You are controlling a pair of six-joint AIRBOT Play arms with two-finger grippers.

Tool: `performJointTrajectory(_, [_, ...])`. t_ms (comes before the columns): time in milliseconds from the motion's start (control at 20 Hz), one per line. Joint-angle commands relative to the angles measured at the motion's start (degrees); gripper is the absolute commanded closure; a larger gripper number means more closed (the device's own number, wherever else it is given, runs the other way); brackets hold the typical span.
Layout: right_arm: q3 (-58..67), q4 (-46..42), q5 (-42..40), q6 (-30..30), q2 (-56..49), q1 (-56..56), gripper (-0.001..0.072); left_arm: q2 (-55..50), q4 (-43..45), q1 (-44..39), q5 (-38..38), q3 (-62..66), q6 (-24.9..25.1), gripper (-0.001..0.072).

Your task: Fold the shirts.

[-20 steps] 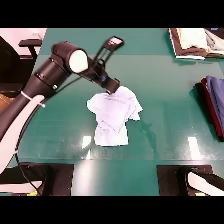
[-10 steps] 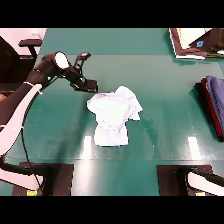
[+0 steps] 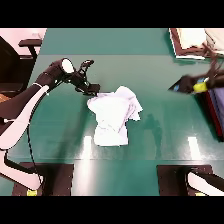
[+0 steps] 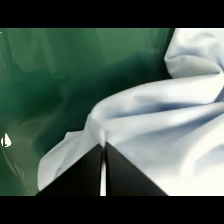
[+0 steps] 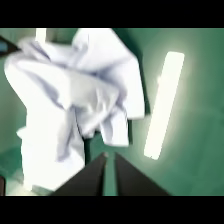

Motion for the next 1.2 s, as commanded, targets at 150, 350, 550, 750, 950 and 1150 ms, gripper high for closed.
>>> performJointTrajectory(150, [-20.87, 6.1, -8.0, -0.04, -2.73, 16.57, 0.0319, -0.11, -0.13, 0.04, -0.85, 5.79, 0.13, 0.0681])
performJointTrajectory(350, [-21.7, 11.65, -17.7, -0.04, -9.4, 28.26, 0.0321, -0.07, 1.05, 0.04, -2.36, 7.96, 0.11, 0.0681])
performJointTrajectory(550, [-18.6, 12.11, -21.0, 0.55, -15.28, 34.32, 0.0323, -0.02, 2.47, 0.04, -3.56, 8.15, 0.11, 0.0681])
performJointTrajectory(750, [-16.24, 12.0, -23.58, 1.01, -18.47, 37.81, 0.0447, 0.04, 2.47, 0.04, -4.07, 8.15, 0.11, 0.0681])
performJointTrajectory(950, [-13.94, 11.37, -24.96, 0.98, -15.41, 36.87, 0.0698, 3.61, 3.06, 0.87, -3.63, 9.35, 0.11, 0.0681])
performJointTrajectory(1150, [-7.78, 1.86, -19.71, 5.88, -3.98, 28.28, 0.0698, 14.23, 3.37, 4.76, -2.93, 14.64, 0.24, 0.0681])
